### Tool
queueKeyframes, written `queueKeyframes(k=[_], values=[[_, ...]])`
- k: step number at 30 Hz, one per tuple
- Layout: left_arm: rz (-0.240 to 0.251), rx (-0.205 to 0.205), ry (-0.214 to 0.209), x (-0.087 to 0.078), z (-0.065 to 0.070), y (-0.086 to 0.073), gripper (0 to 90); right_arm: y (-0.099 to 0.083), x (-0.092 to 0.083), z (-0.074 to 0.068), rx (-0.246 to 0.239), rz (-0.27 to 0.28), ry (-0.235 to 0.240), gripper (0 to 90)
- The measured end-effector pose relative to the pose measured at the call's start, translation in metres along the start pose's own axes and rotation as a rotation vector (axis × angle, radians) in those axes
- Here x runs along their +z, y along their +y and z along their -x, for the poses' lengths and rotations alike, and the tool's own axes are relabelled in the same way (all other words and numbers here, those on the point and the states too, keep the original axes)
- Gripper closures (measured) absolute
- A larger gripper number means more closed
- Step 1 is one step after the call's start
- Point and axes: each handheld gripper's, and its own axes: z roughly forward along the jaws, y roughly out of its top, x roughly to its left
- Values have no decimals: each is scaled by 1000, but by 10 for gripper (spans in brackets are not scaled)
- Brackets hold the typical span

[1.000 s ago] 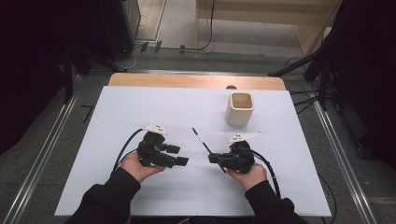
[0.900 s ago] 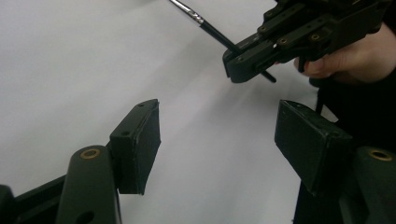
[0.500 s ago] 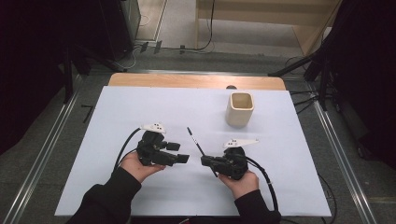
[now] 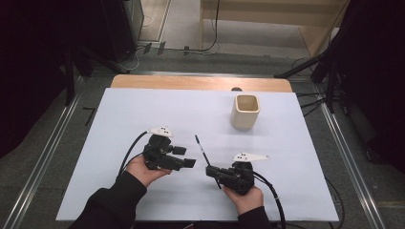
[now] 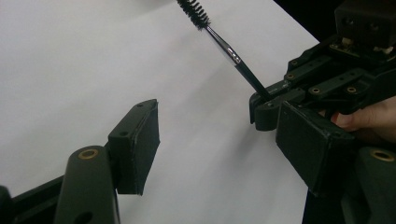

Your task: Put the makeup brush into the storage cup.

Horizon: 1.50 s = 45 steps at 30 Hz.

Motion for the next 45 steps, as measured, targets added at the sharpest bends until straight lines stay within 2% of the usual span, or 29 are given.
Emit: queueKeyframes(k=[2,4,10,13,14,15,17,25,26,27,29,33,38,45], values=[[7,-8,-4,0,0,0,311,-1,0,0,5,5,1,859],[15,-15,-12,0,0,1,312,-4,2,0,5,35,5,859],[22,-27,-3,0,0,2,322,-5,6,1,30,60,19,859],[43,-49,-8,1,2,4,332,-5,8,0,32,69,21,859],[47,-48,-6,2,2,5,332,-5,8,0,32,69,21,859],[53,-56,20,3,4,5,350,-4,8,0,36,73,20,859],[59,-66,36,5,6,5,371,-4,9,0,34,75,15,859],[110,-112,28,9,10,10,401,-2,11,0,20,94,8,859],[116,-110,28,10,10,11,406,-2,12,-1,23,94,6,859],[121,-93,52,11,13,11,418,-1,12,-1,24,95,10,858],[122,-90,56,11,13,12,423,-1,13,-1,19,96,11,859],[134,-107,58,13,13,14,458,0,13,-1,15,107,7,859],[144,-135,34,15,12,15,504,2,13,-3,3,121,1,859],[148,-196,-3,18,11,17,566,2,14,-6,0,127,2,859]])
